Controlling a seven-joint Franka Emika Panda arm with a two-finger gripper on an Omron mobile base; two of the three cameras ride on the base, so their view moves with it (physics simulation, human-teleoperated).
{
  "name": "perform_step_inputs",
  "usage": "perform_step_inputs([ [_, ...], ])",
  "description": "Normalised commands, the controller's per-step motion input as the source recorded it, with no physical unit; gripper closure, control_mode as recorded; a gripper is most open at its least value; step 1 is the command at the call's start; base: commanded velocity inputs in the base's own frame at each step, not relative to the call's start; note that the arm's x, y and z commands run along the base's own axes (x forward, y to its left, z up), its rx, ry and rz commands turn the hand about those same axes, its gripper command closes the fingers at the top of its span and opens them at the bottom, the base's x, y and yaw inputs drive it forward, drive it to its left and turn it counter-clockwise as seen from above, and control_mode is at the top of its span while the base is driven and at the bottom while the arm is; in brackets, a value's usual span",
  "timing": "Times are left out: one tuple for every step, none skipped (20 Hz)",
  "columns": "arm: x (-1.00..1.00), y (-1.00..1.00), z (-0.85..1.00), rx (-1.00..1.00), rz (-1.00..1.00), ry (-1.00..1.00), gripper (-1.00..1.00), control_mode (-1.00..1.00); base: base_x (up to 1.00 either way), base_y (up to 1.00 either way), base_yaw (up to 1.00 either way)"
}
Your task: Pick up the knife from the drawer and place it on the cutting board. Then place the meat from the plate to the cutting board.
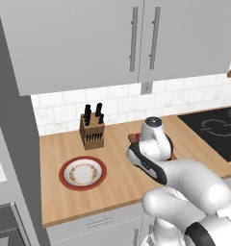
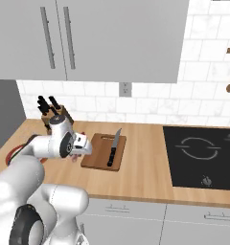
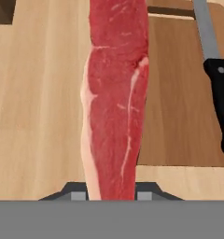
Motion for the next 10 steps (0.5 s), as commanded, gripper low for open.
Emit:
perform_step_inputs([
  [0.39, -1.00, 0.00, 0.01, -0.07, 0.00, 1.00, -1.00, 0.00, 0.00, 0.00],
  [0.45, -0.92, 0.00, 0.00, -0.06, 0.00, 1.00, -1.00, 0.00, 0.00, 0.00],
  [0.52, -0.84, 0.00, 0.00, -0.05, 0.00, 1.00, -1.00, 0.00, 0.00, 0.00],
  [0.56, -0.56, 0.00, 0.00, -0.03, 0.00, 1.00, -1.00, 0.00, 0.00, 0.00],
  [0.49, -0.31, 0.00, 0.00, -0.01, 0.00, 1.00, -1.00, 0.00, 0.00, 0.00],
  [0.36, 0.00, 0.00, 0.00, 0.00, 0.00, 1.00, -1.00, 0.00, 0.00, 0.00],
  [0.41, 0.00, 0.00, 0.00, 0.00, 0.01, 1.00, -1.00, 0.00, 0.00, 0.00],
  [0.52, 0.00, 0.00, 0.00, 0.00, 0.03, 1.00, -1.00, 0.00, 0.00, 0.00],
  [0.59, -0.14, 0.00, 0.00, 0.01, 0.00, 1.00, -1.00, 0.00, 0.00, 0.00],
  [0.63, -0.18, 0.00, 0.00, 0.02, 0.00, 1.00, -1.00, 0.00, 0.00, 0.00],
])
